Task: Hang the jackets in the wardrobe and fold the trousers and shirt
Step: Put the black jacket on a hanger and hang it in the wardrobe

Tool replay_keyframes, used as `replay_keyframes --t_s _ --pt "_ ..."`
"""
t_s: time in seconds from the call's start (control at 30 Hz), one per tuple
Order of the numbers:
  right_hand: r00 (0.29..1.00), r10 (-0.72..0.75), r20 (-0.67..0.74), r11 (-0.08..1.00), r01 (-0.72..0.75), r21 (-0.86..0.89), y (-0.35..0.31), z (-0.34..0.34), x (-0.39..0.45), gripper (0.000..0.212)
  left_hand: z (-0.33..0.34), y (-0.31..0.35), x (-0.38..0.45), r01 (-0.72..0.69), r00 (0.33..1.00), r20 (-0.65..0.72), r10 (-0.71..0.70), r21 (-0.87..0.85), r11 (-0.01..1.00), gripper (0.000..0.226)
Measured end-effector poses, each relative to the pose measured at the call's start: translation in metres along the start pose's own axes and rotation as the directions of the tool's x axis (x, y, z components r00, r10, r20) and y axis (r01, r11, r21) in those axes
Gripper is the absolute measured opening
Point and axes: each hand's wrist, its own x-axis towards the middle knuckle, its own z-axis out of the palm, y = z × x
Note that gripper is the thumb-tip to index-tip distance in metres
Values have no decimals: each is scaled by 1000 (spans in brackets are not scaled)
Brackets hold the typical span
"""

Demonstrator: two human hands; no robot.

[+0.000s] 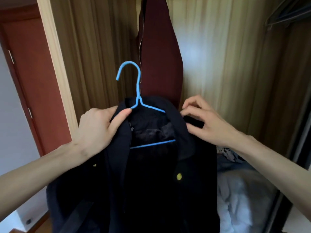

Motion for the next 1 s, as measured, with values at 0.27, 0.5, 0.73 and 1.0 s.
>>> replay_keyframes --t_s 0.27,0.5,0.73,1.0 --pt "993 93 -78 991 -85 101 -23 14 -16 12 13 21 -4 -21 991 131 36 -113 993 61" --pt "931 317 -181 935 -275 225 -33 -7 -73 18 27 14 -35 -43 984 172 50 -40 998 52" --pt "899 365 -244 921 -309 238 -43 -7 -130 27 69 5 -129 456 888 145 -435 -395 798 29" --pt "966 178 -190 968 -207 -143 -27 -18 -175 30 67 1 -132 393 914 151 -377 -563 727 52"
